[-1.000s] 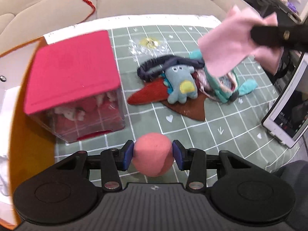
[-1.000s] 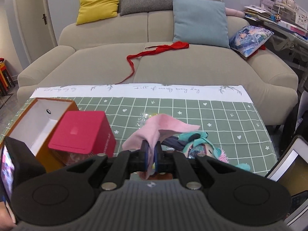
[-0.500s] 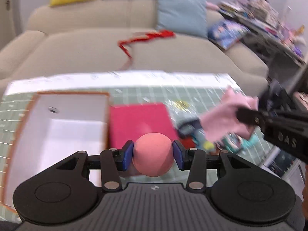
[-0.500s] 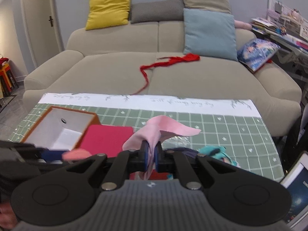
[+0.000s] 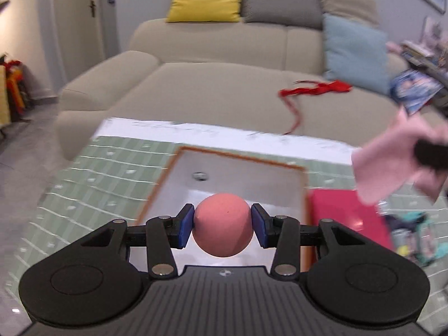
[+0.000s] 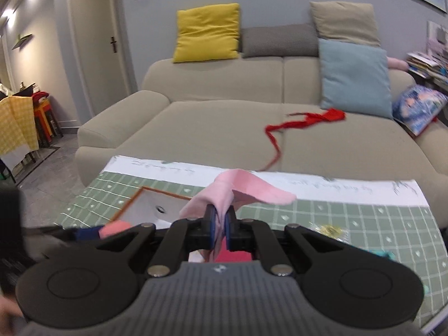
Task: Organize soft objects
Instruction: 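Carry the pink cloth and pink ball over the white box with both tools, then lower the pink cloth into the box and open the right tool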
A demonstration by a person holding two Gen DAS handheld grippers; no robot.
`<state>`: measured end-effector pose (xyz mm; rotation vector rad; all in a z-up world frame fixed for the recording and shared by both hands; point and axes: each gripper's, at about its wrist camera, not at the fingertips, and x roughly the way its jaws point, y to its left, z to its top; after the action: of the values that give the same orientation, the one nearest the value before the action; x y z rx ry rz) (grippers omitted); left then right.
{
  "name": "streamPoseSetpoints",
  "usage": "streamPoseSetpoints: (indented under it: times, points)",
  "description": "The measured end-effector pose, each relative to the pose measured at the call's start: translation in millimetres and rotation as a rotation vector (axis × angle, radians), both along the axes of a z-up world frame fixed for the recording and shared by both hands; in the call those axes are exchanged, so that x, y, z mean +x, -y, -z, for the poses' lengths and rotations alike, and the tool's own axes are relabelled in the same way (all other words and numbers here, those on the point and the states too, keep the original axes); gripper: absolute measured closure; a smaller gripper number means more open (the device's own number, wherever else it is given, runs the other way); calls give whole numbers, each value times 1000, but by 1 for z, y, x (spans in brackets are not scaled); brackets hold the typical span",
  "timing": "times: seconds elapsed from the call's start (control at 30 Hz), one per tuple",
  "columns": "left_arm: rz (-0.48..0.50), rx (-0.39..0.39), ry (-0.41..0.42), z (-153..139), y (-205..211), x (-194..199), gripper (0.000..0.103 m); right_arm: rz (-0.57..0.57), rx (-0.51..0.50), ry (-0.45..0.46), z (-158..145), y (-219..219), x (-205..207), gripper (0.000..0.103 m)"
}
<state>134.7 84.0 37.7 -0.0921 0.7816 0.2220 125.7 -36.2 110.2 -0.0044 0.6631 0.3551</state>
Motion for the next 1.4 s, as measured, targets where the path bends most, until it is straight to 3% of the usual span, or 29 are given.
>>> streamPoseSetpoints:
  times: [0.23,0.3,0.37,0.5,0.63,0.77,0.9,1.0,1.1,1.2,1.4]
  points:
    - [-76,-70,-25,9,-40,2,53,-77,11,-5,2,-68,13,99]
    - [-100,-75,-42,14,-50,0,53,-121,36,-65,14,-81,27,99]
    - [-119,-65,-47,18,-57,0,53,-144,78,-182,35,-91,49,99]
    - [-147,-88,-83,30,-71,1,53,-164,47,-288,77,-110,77,98]
    - [-149,-116,-85,33,-79,-3,53,-125,-112,-335,118,-122,92,98]
    - [-138,-116,-101,37,-78,-1,53,-99,-207,-383,143,-129,96,98]
    - [-137,-113,-101,36,-76,0,52,-187,-314,-371,148,-141,76,98]
    - [-166,-85,-84,31,-78,-2,52,-251,-285,-381,139,-134,50,98]
    - [-194,-57,-83,29,-80,-3,52,-310,-227,-476,140,-123,26,98]
    - [-189,-79,-98,31,-82,-2,52,-381,-280,-512,146,-120,-1,99]
    - [-172,-90,-93,31,-82,-3,52,-471,-336,-550,150,-121,-9,96]
